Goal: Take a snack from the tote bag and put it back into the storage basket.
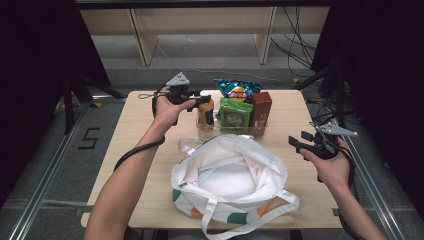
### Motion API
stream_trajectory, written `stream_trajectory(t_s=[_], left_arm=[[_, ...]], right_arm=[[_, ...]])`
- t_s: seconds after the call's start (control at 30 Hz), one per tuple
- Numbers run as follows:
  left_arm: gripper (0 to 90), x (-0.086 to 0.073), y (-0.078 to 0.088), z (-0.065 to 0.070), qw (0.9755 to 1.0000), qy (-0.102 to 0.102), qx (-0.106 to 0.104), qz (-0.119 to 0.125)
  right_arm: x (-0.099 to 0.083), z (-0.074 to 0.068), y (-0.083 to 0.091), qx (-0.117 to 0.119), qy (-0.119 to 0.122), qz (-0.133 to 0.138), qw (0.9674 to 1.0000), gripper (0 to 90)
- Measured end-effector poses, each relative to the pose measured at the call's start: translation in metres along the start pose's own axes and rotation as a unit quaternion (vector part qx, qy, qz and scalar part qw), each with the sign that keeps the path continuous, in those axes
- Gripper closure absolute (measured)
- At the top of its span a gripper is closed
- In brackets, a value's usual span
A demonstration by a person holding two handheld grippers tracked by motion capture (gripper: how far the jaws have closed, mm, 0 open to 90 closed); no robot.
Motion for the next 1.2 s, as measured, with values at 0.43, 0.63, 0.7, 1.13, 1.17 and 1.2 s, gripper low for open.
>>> stream_trajectory(t_s=[0.43, 0.63, 0.7, 1.13, 1.17, 1.2], left_arm=[[58.7, -0.002, 0.000, 0.000, 1.0000, 0.003, -0.001, -0.001], [58.8, -0.004, -0.001, -0.001, 1.0000, 0.002, 0.000, -0.004], [58.8, -0.005, -0.001, 0.000, 1.0000, 0.003, 0.000, -0.004], [58.7, -0.010, -0.004, 0.000, 0.9999, 0.003, -0.002, -0.011], [58.8, -0.011, -0.004, 0.000, 0.9999, 0.004, -0.002, -0.012], [58.8, -0.012, -0.004, 0.001, 0.9999, 0.006, -0.005, -0.011]], right_arm=[[0.000, 0.003, -0.001, -0.003, 0.016, 0.001, 0.9999, 43.2], [0.000, 0.003, -0.001, -0.003, 0.016, 0.000, 0.9999, 43.2], [0.000, 0.003, -0.001, -0.003, 0.017, 0.001, 0.9999, 43.2], [0.000, 0.004, -0.001, 0.000, 0.018, 0.003, 0.9998, 43.1], [0.000, 0.003, -0.001, 0.000, 0.018, 0.002, 0.9998, 43.1], [0.000, 0.003, -0.001, -0.002, 0.017, 0.001, 0.9999, 43.1]])
Point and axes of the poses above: each handheld gripper's, and its own axes: y roughly backward along the jaws, x roughly out of its top, z roughly to its right, the point moved 8 cm from there along -y, roughly forward along the jaws
